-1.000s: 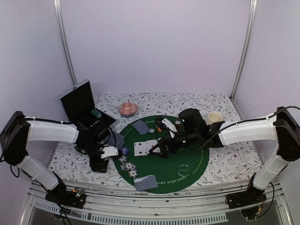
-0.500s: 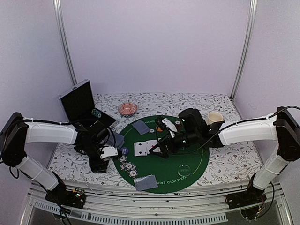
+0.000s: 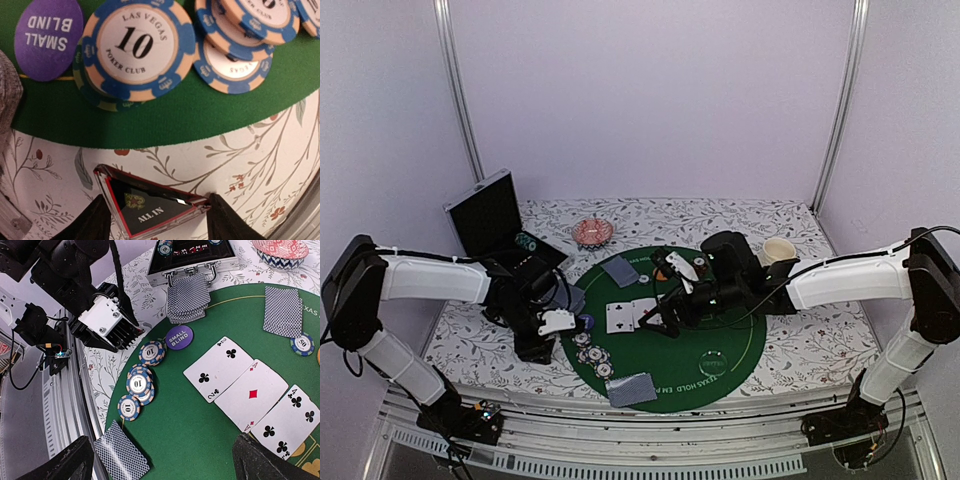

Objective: Distribute texas hold em gaming equipment
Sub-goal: Pick up the all-in button from the center of the board.

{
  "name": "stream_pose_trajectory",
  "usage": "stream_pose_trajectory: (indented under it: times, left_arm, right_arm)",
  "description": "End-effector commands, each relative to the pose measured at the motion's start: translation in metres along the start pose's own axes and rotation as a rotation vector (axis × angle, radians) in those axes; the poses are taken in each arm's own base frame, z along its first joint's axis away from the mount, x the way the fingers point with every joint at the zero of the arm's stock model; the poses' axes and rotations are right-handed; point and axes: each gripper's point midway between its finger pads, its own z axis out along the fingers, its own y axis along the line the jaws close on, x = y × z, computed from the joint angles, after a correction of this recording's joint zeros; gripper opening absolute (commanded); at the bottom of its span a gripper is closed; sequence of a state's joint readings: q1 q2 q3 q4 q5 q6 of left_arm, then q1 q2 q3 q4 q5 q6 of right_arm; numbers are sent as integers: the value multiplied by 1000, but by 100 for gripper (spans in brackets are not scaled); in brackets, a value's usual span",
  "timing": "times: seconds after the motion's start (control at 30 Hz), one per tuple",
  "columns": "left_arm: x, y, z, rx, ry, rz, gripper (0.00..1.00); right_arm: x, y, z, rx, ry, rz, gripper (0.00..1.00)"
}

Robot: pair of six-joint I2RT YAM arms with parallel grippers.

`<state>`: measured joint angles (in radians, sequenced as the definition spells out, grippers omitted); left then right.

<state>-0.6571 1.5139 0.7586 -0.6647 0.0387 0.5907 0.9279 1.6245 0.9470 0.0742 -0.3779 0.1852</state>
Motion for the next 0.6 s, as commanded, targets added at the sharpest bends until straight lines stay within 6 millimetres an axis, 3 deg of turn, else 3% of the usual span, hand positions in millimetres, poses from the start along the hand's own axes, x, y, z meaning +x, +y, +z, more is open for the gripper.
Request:
stream_pose_trajectory:
  times: [0.0,0.23,0.57]
  left_arm:
    - [2,0,6,-10,22,19,52]
    - [-1,3,-2,-18,27,9,43]
    - [-15,18,-37,-99,-24,-26,40]
  right_arm:
    - [-2,-1,-7,9,-11,-5,99]
    - [-6,1,-10,-2,-22,-2,99]
    - [-24,-36,-44,68,-141,151,99]
